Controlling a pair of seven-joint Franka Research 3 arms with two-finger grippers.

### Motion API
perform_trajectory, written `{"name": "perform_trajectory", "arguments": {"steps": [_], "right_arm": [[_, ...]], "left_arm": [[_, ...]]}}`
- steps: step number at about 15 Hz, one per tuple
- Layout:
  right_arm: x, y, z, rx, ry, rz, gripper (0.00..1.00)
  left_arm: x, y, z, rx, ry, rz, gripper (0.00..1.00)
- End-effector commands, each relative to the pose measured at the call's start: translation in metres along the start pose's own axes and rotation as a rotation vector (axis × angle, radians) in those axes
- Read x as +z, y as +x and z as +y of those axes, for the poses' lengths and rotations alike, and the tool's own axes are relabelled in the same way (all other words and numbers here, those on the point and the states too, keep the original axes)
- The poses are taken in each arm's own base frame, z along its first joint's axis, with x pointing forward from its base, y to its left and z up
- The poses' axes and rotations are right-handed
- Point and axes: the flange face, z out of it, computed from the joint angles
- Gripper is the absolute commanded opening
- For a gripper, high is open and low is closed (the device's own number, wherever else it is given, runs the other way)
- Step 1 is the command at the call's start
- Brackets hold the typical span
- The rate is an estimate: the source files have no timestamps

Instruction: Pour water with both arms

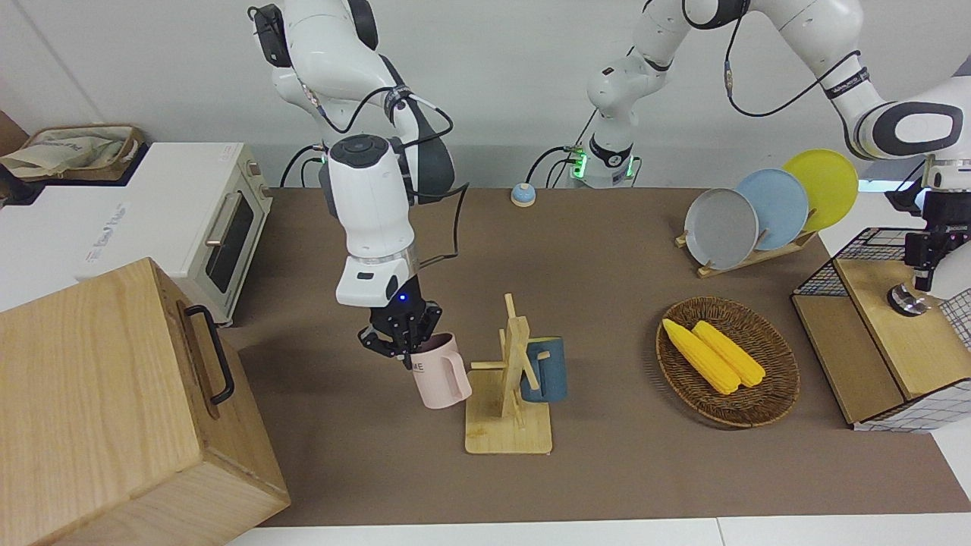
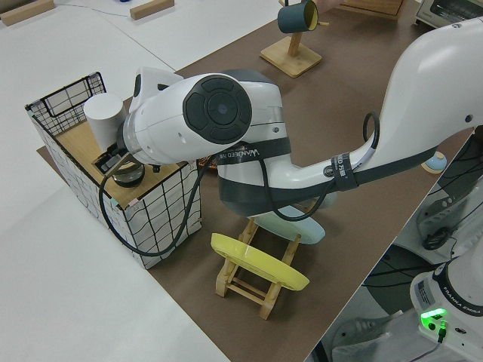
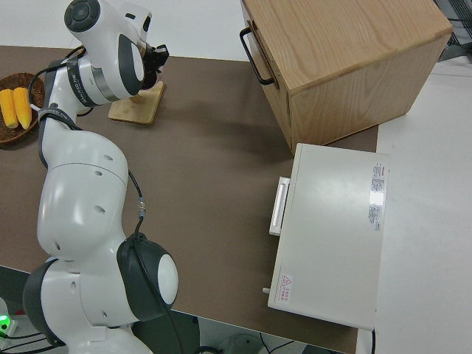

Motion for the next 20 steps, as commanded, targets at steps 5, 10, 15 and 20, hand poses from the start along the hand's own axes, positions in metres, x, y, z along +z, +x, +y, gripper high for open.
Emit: {"name": "perform_trajectory", "arguments": {"steps": [5,10,15,20], "right_arm": [[-0.038,-0.001,0.034,0.0,-0.01,-0.027,0.0],[-0.039,-0.011,0.058,0.038,-0.015,-0.059,0.0],[-0.052,-0.03,0.059,0.07,-0.002,-0.2,0.0],[-0.066,-0.065,0.038,0.223,0.024,-0.4,0.0]], "left_arm": [[-0.023,0.034,0.005,-0.006,0.031,0.031,0.0],[-0.056,0.07,0.018,-0.012,0.051,-0.018,0.0],[-0.081,0.101,0.049,-0.042,0.061,-0.099,0.0],[-0.127,0.124,0.099,-0.058,0.1,-0.12,0.0]]}}
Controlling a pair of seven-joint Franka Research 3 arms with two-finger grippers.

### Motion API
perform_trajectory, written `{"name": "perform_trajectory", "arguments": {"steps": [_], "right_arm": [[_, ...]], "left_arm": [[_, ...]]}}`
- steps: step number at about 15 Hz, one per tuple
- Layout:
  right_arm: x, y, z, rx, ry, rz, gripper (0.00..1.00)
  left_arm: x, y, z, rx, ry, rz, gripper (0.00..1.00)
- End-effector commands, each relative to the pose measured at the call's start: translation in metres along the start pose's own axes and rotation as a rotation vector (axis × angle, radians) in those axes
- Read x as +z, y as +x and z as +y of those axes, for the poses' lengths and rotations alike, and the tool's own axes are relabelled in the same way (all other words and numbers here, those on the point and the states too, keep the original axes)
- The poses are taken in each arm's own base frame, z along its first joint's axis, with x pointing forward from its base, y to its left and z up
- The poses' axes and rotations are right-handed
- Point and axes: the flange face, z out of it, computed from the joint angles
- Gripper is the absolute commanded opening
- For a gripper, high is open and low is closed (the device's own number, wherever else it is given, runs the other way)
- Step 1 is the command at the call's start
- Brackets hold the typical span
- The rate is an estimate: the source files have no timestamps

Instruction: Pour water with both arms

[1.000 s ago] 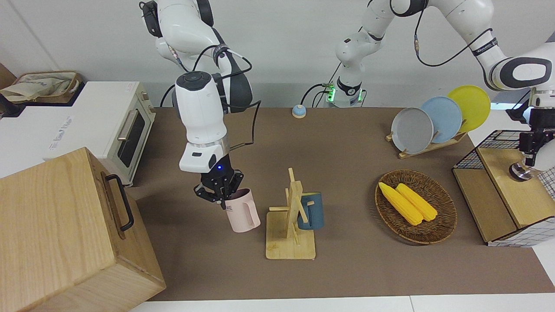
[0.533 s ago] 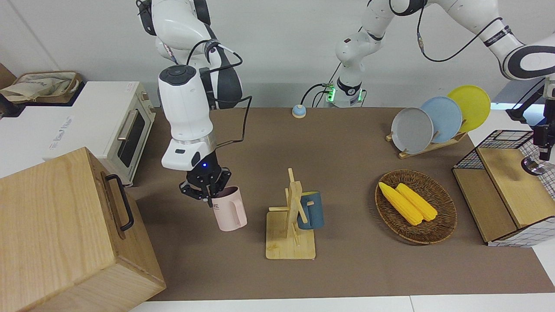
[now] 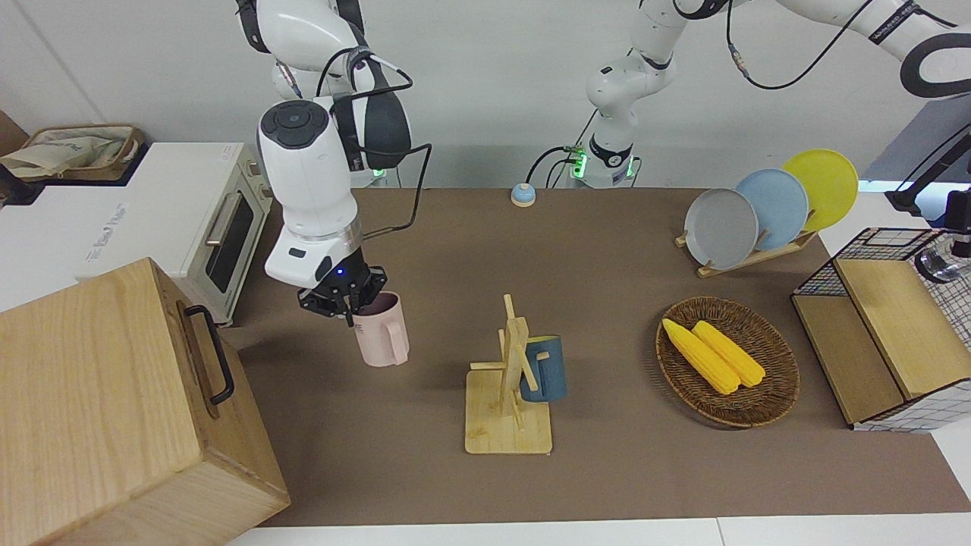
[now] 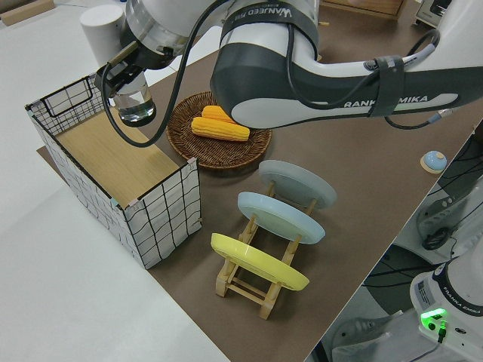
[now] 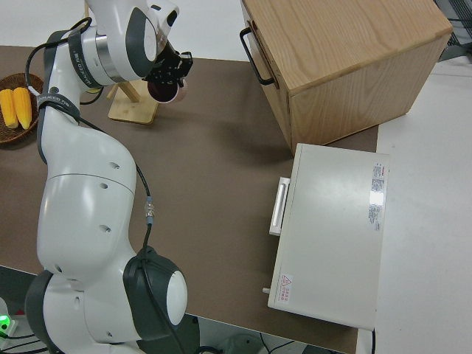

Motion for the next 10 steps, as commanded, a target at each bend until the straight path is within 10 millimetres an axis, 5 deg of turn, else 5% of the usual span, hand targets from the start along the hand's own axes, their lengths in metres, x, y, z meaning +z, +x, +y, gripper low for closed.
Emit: {"name": "perform_trajectory", "arguments": {"steps": [1,7,10], "right_arm": [[0.001,-0.036,-0.021,0.081,0.02,-0.145,0.0],[0.003,-0.059,-0.106,0.333,0.133,-0.309,0.0],[0.003,-0.06,-0.173,0.445,0.183,-0.349,0.0]], "left_arm": [[-0.05,0.01,0.032,-0.031,0.032,-0.006,0.0],[-0.07,0.003,0.099,-0.088,0.045,-0.062,0.0],[-0.077,-0.018,0.125,-0.091,0.047,-0.088,0.0]]}}
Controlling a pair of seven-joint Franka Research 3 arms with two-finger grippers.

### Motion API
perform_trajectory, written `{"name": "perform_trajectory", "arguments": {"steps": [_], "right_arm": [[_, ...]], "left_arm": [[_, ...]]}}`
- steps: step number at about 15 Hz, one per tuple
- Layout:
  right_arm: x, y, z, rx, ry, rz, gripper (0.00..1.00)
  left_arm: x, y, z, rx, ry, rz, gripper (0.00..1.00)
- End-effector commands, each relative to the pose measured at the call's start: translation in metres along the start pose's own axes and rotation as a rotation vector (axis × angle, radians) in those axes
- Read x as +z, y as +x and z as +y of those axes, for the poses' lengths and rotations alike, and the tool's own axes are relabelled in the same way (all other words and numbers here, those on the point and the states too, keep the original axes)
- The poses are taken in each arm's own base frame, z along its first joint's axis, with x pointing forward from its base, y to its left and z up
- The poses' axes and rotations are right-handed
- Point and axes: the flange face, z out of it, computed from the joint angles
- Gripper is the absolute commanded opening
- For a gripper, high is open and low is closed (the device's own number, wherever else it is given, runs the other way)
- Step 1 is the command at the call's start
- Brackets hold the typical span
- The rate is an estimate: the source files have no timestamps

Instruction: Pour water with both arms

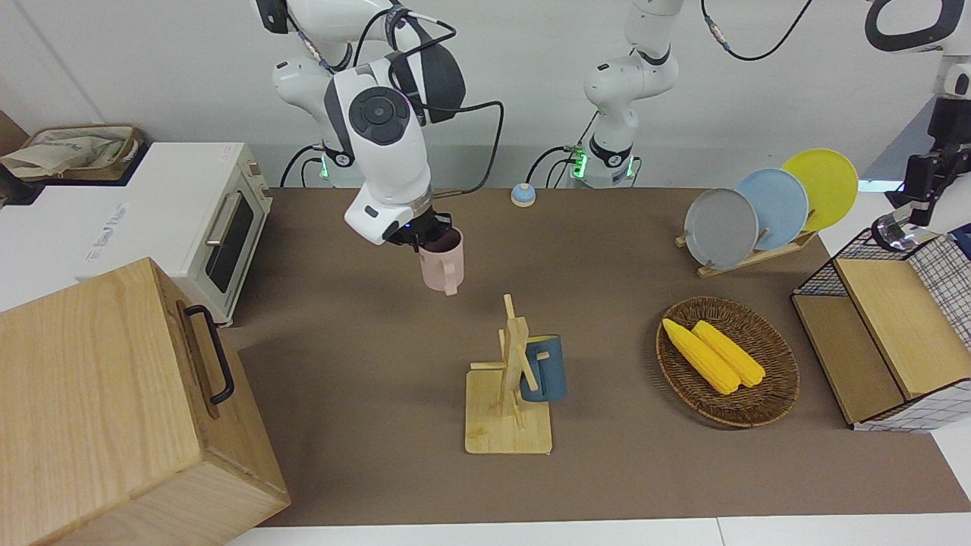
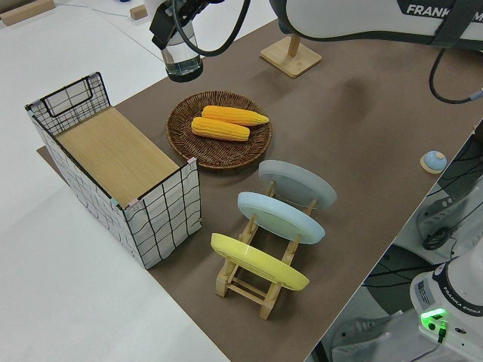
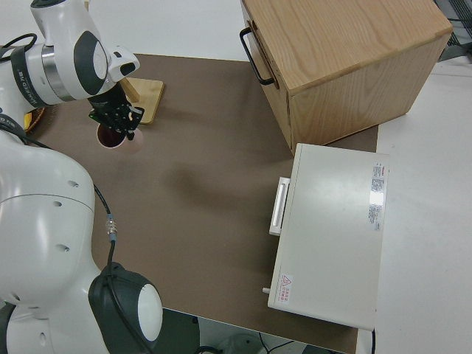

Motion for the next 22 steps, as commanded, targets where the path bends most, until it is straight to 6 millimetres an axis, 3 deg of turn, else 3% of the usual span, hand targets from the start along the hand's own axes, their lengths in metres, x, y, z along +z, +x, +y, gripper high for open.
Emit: {"name": "perform_trajectory", "arguments": {"steps": [1,3,4,7,11,15,18,20,21,22], "right_arm": [[0.013,-0.028,-0.056,0.143,0.076,-0.061,0.0],[0.037,-0.034,-0.11,0.256,0.121,-0.059,0.0],[0.062,-0.037,-0.14,0.266,0.107,-0.062,0.0],[0.109,-0.028,-0.177,0.344,0.149,-0.082,0.0],[0.137,-0.025,-0.199,0.354,0.189,-0.095,0.0],[0.16,-0.016,-0.208,0.408,0.203,-0.075,0.0],[0.166,-0.018,-0.213,0.402,0.201,-0.076,0.018],[0.169,-0.017,-0.215,0.402,0.207,-0.064,0.256],[0.172,-0.016,-0.216,0.403,0.21,-0.058,0.626],[0.172,-0.015,-0.216,0.403,0.209,-0.054,0.804]], "left_arm": [[-0.021,-0.035,0.024,-0.02,0.005,-0.015,0.0],[-0.017,-0.052,0.035,-0.019,-0.007,-0.04,0.0],[-0.016,-0.061,0.046,-0.014,-0.016,-0.052,0.0],[-0.011,-0.097,0.079,0.011,-0.045,-0.081,0.0],[0.0,-0.14,0.124,0.05,-0.016,-0.132,0.0],[0.011,-0.178,0.15,0.096,-0.031,-0.112,0.0],[0.024,-0.208,0.162,0.111,-0.034,-0.08,0.0],[0.038,-0.227,0.179,0.13,-0.035,-0.082,0.0],[0.044,-0.235,0.186,0.142,-0.033,-0.098,0.0],[0.046,-0.24,0.19,0.151,-0.037,-0.108,0.0]]}}
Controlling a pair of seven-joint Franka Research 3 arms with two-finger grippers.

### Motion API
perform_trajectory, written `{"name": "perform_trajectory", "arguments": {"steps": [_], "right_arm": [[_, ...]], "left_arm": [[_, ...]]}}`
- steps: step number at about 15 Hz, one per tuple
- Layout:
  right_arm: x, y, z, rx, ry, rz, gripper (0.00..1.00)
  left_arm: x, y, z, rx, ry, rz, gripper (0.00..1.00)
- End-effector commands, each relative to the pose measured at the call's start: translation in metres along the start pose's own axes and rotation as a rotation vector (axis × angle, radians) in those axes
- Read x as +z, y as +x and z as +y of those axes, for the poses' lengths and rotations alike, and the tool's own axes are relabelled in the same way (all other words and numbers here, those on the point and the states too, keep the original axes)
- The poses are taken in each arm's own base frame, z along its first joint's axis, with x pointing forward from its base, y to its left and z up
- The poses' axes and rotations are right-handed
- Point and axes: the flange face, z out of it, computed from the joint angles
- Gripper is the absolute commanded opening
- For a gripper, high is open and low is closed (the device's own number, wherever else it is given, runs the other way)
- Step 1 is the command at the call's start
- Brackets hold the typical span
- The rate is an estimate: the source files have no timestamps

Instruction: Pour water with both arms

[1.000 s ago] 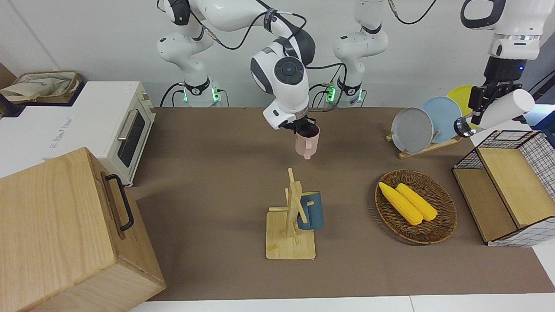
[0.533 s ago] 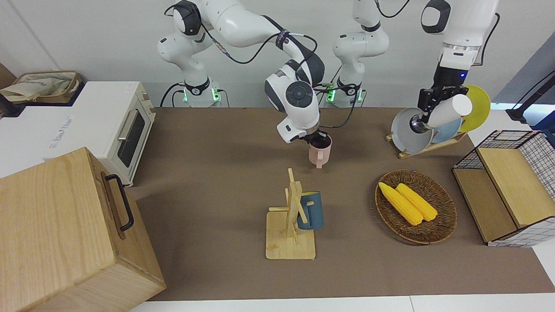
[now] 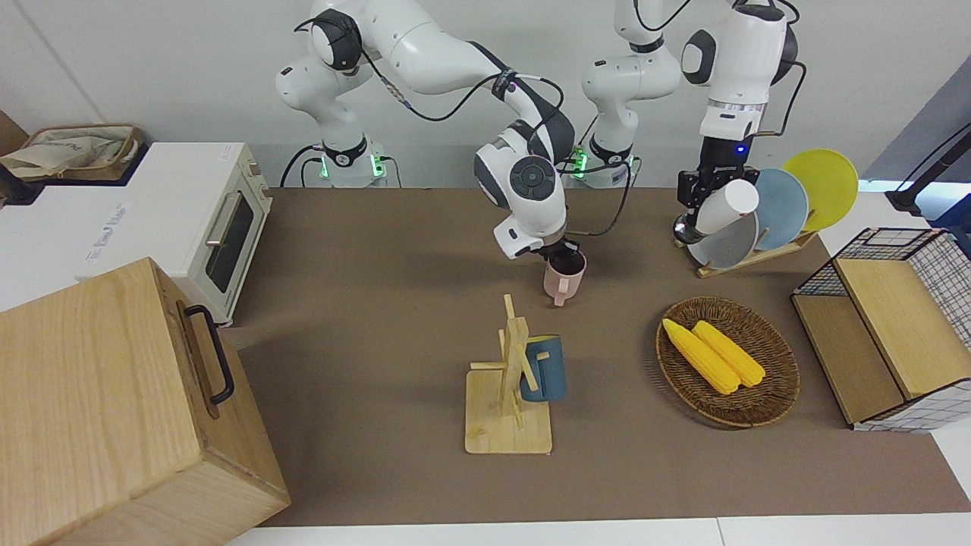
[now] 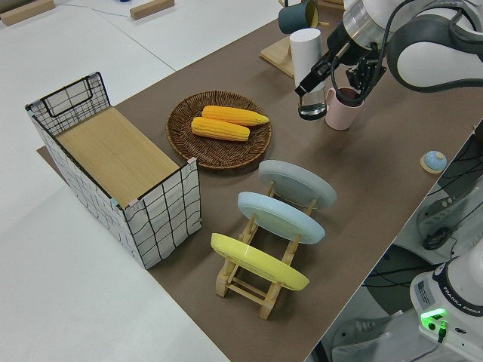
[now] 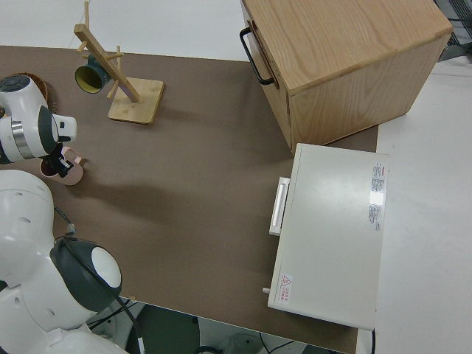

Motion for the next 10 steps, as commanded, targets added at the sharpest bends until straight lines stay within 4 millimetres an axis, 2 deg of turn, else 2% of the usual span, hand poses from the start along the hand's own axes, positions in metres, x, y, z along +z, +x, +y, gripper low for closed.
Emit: {"name": "perform_trajectory", "arguments": {"steps": [1,2,4,5,7,10], "right_arm": [[0.003,0.001,-0.003,0.02,0.022,0.01,0.99],[0.002,0.0,-0.004,0.013,0.018,0.014,0.99],[-0.016,-0.002,0.001,0.013,0.003,0.005,0.99],[-0.033,-0.004,0.011,0.02,-0.022,-0.017,0.99],[-0.09,-0.005,0.032,0.025,-0.028,0.011,0.99],[-0.141,0.002,0.06,0.051,-0.021,0.022,0.99]], "left_arm": [[-0.001,-0.02,0.023,0.028,-0.008,0.021,0.0],[0.005,-0.028,0.033,0.033,-0.029,0.004,0.0],[0.01,-0.04,0.047,0.053,-0.049,-0.019,0.0],[0.014,-0.045,0.048,0.054,-0.048,-0.028,0.0],[0.016,-0.049,0.053,0.07,-0.052,-0.037,0.0],[0.017,-0.051,0.055,0.073,-0.052,-0.047,0.0]]}}
